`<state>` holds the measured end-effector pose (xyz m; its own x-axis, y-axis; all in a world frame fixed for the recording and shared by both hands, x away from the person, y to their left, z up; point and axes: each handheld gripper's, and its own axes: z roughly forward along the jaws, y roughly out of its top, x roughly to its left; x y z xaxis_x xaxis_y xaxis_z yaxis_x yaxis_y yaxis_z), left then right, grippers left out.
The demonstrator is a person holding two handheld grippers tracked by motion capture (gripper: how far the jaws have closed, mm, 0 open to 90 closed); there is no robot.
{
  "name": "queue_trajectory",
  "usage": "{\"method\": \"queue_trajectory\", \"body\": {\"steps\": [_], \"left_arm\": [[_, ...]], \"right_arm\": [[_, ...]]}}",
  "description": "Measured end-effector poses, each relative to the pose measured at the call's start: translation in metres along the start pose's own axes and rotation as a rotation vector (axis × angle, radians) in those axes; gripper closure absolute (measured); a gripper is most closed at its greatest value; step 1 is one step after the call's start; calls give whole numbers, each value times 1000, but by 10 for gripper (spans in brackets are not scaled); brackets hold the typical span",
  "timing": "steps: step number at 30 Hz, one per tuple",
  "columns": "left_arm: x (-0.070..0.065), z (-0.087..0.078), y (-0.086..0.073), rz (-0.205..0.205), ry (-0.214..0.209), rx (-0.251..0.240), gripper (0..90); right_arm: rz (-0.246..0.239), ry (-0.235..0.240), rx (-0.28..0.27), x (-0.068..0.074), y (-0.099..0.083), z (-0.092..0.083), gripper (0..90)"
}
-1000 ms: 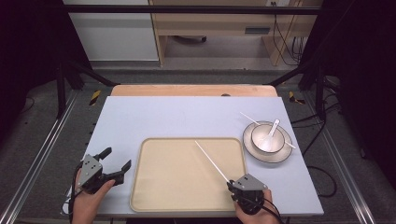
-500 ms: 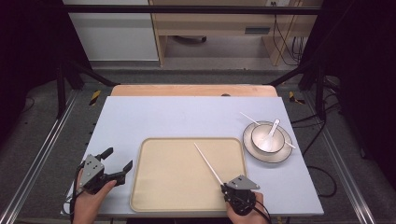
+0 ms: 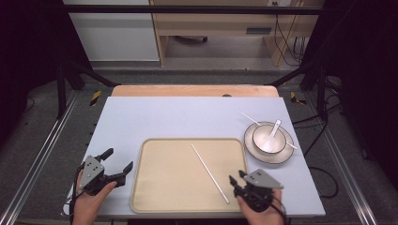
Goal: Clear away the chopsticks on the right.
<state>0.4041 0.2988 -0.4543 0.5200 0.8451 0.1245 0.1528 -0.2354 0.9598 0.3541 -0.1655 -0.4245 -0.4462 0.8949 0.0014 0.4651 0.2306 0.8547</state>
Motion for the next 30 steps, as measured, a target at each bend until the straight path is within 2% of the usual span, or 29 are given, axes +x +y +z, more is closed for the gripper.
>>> {"method": "queue_trajectory", "body": {"steps": [1, 2, 3, 4, 5, 6, 7, 9, 10, 11, 12, 14, 16, 17, 18, 20, 21, 22, 23, 24, 26, 27, 28, 30], "left_arm": [[0, 0, 0, 0, 0, 0, 130], [0, 1, 0, -1, -1, 1, 130], [0, 1, -1, 1, 0, 3, 130], [1, 1, -1, 1, 0, 4, 130], [1, 1, -1, 0, 2, 2, 130], [1, 0, -1, -3, 4, 3, 130], [1, 0, -1, -3, 4, 3, 129], [2, 1, -1, -4, 6, 6, 129], [2, 1, -1, -4, 7, 7, 129], [2, 1, -1, -2, 7, 7, 129], [1, 1, -1, -2, 7, 7, 129], [1, 1, -2, -2, 4, 12, 128], [1, 2, -3, -3, 4, 16, 128], [1, 2, -3, -2, 3, 18, 128], [1, 3, -3, -1, 3, 18, 128], [1, 3, -3, 0, 2, 18, 128], [1, 3, -3, 0, 2, 16, 128], [0, 3, -2, -1, 2, 14, 128], [0, 2, -2, -1, 3, 12, 128], [0, 2, -2, -1, 2, 11, 128], [1, 3, -3, -4, -1, 15, 128], [1, 3, -3, -4, -1, 15, 129], [1, 3, -3, -5, -1, 17, 129], [1, 4, -3, -6, 1, 18, 129]], "right_arm": [[0, 0, 0, 0, 0, 0, 577], [-28, -34, -31, -23, 11, -13, 524], [-28, -34, -31, -23, 11, -13, 524], [-33, -57, -32, -36, 16, -20, 509], [-38, -98, -56, -62, 25, -34, 457], [-60, -121, -56, -75, 29, -39, 418], [-60, -121, -56, -75, 29, -39, 418], [-90, -173, -37, -102, 32, -44, 338], [-74, -183, -27, -130, 33, -46, 216], [-74, -183, -27, -130, 33, -46, 216], [-65, -172, -13, -143, 33, -47, 182], [-64, -198, -8, -167, 34, -48, 163], [-46, -227, -2, -197, 36, -49, 225], [-46, -227, -2, -197, 36, -49, 225], [-57, -227, 15, -209, 38, -46, 297], [-57, -219, 22, -214, 39, -43, 332], [-63, -178, 46, -223, 38, -35, 405], [-63, -178, 46, -223, 38, -35, 405], [-64, -139, 63, -231, 36, -25, 487], [-64, -139, 63, -231, 36, -25, 487], [-67, -94, 109, -241, 31, -8, 551], [-67, -94, 109, -241, 31, -8, 551], [-70, -55, 116, -244, 28, 4, 584], [-74, -53, 132, -244, 27, 8, 600]]}}
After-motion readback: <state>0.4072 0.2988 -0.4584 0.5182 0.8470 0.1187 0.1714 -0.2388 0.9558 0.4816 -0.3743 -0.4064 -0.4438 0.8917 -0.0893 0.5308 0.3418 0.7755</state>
